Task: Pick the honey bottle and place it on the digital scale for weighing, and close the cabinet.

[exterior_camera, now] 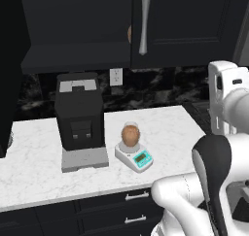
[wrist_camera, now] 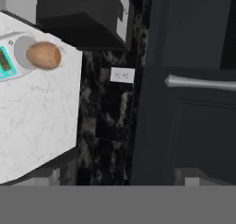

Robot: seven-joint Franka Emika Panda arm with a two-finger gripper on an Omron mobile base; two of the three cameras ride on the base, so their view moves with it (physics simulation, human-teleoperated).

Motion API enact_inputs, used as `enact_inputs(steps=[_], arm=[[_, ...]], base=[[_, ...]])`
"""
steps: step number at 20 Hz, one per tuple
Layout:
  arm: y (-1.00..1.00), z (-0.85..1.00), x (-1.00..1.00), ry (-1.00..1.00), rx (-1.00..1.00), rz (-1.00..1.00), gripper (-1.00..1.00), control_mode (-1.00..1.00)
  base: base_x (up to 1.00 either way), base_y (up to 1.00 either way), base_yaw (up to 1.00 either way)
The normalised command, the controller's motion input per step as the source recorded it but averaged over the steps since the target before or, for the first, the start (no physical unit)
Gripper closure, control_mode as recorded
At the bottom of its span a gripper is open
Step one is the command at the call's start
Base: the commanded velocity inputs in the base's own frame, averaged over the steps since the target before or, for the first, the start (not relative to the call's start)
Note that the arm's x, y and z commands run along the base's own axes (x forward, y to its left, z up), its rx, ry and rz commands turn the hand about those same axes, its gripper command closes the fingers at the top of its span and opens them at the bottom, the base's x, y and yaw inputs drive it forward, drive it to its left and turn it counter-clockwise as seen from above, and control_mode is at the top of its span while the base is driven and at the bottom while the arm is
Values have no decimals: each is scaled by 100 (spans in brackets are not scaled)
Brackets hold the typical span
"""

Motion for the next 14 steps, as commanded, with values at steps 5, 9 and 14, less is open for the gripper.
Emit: enact_inputs(steps=[5, 9, 14], arm=[[87, -9, -48, -4, 11, 5, -100, -100], [47, -51, 0, -9, 9, 10, -100, -100], [44, -32, -22, -17, 9, 13, -100, -100]], base=[[0, 0, 0], [0, 0, 0], [0, 0, 0]])
